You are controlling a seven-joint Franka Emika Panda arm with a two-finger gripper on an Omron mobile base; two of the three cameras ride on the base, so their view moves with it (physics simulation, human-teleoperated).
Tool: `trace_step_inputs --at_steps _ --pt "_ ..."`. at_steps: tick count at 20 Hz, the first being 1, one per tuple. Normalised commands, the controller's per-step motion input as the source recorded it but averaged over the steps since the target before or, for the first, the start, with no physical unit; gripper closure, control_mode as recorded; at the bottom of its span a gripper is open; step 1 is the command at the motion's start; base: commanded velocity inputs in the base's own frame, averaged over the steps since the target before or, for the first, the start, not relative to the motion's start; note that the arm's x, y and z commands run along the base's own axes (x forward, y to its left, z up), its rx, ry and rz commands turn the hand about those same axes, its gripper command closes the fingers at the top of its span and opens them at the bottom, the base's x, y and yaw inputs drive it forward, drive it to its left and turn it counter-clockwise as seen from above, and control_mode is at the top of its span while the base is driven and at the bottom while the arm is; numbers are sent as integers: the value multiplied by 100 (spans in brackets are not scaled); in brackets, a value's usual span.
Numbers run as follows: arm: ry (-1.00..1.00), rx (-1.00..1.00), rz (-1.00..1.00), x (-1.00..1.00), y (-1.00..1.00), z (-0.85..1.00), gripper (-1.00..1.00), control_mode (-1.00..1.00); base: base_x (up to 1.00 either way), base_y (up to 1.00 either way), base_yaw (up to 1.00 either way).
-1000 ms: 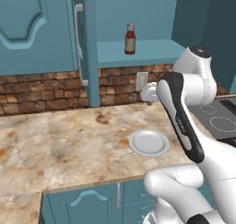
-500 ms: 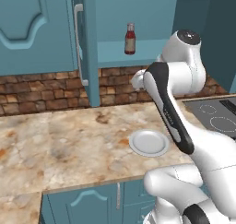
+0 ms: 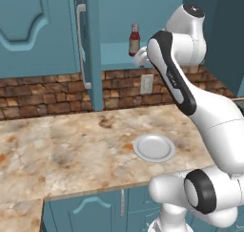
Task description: Move the hot dog bun to the plate on the dining table and place the condiment next to that plate. Then navigate to the fridge and take the sausage and place it on the plate as well.
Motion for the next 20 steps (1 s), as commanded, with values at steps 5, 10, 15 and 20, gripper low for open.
trace_step_inputs --at_steps 5,10,15,20 --pt "-15 9 0 35 0 29 -100 -100 0 0 0" --pt "-14 12 0 3 0 19 -100 -100 0 0 0" --pt "-2 10 0 47 0 12 -100 -100 0 0 0" --pt "-2 6 0 49 -4 24 -100 -100 0 0 0"
